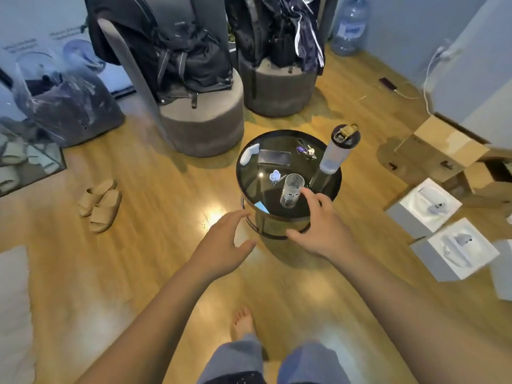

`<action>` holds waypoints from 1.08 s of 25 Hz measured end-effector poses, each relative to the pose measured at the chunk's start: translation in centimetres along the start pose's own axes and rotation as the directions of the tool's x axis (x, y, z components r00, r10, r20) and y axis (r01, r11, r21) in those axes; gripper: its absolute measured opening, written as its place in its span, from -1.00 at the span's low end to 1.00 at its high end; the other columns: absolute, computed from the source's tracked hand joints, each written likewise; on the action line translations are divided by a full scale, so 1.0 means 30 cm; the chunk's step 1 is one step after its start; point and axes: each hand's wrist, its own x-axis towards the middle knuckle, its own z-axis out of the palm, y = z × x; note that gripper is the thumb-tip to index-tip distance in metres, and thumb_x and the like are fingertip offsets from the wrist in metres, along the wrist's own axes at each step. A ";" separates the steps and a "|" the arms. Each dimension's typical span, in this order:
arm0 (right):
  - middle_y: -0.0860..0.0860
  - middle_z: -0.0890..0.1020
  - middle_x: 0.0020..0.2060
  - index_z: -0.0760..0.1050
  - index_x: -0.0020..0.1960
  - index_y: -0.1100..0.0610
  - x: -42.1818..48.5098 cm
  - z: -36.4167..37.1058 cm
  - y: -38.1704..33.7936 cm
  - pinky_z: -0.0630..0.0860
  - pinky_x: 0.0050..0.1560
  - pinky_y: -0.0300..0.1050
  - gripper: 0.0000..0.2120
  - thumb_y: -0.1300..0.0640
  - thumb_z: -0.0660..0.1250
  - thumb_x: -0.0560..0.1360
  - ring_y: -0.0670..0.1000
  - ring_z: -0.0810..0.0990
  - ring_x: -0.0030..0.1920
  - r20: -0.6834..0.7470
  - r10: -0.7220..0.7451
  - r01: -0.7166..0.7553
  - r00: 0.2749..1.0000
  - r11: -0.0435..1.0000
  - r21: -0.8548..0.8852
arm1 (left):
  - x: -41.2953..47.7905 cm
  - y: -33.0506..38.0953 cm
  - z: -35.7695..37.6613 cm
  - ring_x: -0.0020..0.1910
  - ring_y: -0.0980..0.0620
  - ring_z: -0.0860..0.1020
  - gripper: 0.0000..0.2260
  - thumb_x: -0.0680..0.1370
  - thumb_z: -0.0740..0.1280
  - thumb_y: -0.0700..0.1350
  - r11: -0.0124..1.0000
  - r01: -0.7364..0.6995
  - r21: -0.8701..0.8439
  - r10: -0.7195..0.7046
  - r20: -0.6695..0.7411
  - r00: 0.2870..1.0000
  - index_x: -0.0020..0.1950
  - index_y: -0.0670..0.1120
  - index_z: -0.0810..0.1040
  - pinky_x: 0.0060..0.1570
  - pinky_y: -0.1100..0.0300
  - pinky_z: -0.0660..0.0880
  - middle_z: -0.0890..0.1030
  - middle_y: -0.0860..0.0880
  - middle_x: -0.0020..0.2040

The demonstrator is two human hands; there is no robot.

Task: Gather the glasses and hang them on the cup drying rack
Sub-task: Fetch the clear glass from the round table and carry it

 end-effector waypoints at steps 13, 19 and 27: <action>0.14 0.06 0.53 -0.05 0.53 -0.15 1.104 0.460 0.306 0.52 0.02 0.12 -0.10 -0.11 0.46 0.39 0.30 0.32 0.35 0.270 0.374 -0.331 0.887 0.924 -0.192 | 0.664 -0.289 0.089 0.36 0.17 0.37 -0.50 0.53 0.33 0.11 0.943 0.330 0.031 -0.330 0.202 0.922 0.44 0.22 0.25 0.18 0.19 0.44 0.38 0.21 0.37; 0.20 0.21 0.34 0.12 0.41 -0.04 1.234 0.615 0.423 0.43 -0.12 0.07 -0.19 -0.04 0.52 0.32 0.37 0.41 0.18 0.402 0.365 -0.291 0.839 0.927 -0.235 | 1.106 -0.292 0.219 0.28 0.04 0.46 -0.54 0.54 0.36 -0.05 0.921 0.390 -0.008 -0.374 0.270 0.887 0.42 0.05 0.36 0.15 0.18 0.43 0.47 0.04 0.37; 0.27 0.16 0.34 0.09 0.35 -0.01 1.263 0.625 0.425 0.37 -0.20 0.00 -0.17 0.02 0.56 0.30 0.41 0.32 0.19 0.424 0.360 -0.285 0.831 0.930 -0.231 | 1.324 -0.287 0.267 0.27 -0.03 0.50 -0.60 0.55 0.36 -0.12 0.902 0.431 0.019 -0.403 0.391 0.828 0.37 -0.04 0.41 0.15 0.18 0.41 0.51 -0.03 0.33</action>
